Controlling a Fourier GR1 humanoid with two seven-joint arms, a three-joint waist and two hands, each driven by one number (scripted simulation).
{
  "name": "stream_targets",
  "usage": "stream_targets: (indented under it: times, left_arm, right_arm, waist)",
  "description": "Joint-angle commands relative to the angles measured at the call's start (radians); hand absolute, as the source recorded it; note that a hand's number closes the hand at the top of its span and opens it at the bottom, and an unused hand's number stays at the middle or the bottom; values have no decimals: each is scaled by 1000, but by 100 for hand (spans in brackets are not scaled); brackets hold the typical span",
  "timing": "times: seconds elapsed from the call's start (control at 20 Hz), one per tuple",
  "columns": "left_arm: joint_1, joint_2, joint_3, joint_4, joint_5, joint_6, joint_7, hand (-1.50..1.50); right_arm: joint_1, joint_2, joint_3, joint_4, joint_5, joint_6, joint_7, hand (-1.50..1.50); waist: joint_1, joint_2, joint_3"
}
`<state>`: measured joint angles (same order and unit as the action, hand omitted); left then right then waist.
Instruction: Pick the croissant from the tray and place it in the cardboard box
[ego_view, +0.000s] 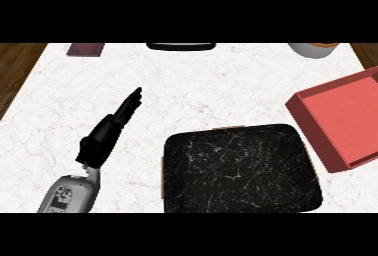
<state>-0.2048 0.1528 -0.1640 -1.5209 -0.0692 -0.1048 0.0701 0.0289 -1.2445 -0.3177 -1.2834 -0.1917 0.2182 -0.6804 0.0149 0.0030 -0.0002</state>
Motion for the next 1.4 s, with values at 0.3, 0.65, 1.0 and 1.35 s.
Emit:
stream_targets:
  times: [0.3,0.65,1.0,1.35]
  left_arm:
    - [-11,-23,-5,-47,-12,-10,65,0]
    - [48,17,30,-7,-17,-51,-59,0]
    - [-3,-33,11,-32,-10,-38,23,0]
    - [7,-12,32,-2,-16,-58,-33,0]
  right_arm:
    - [-332,135,227,222,298,-132,5,150]
    - [-495,264,309,416,471,-186,-24,150]
    - [-627,366,350,649,469,-14,58,-150]
    - [-736,429,245,837,396,54,-67,-150]
  waist:
    - [19,3,1]
    - [13,4,1]
    - [20,6,2]
    - [18,8,2]
